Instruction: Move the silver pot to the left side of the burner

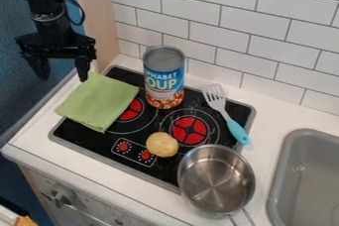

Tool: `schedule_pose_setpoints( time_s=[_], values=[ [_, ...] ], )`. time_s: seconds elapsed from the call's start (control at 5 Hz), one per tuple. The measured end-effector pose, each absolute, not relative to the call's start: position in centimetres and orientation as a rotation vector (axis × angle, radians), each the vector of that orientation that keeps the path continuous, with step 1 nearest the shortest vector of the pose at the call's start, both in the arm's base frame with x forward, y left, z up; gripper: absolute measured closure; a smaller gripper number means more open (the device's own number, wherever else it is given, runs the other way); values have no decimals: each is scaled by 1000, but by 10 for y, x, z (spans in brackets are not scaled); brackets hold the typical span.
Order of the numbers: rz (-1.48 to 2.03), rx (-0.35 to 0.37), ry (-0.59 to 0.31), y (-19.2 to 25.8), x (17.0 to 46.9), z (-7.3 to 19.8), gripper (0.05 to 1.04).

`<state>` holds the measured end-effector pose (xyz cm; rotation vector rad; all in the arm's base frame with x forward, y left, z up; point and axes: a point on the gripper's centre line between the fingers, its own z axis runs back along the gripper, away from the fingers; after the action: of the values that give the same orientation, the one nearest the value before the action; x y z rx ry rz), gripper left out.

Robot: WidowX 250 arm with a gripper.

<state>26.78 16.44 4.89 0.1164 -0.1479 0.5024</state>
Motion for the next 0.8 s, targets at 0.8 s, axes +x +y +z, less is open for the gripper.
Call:
schedule_pose_setpoints(
  time_s=[0.8],
  values=[
    [282, 29, -164, 73, 243, 59, 83]
  ],
)
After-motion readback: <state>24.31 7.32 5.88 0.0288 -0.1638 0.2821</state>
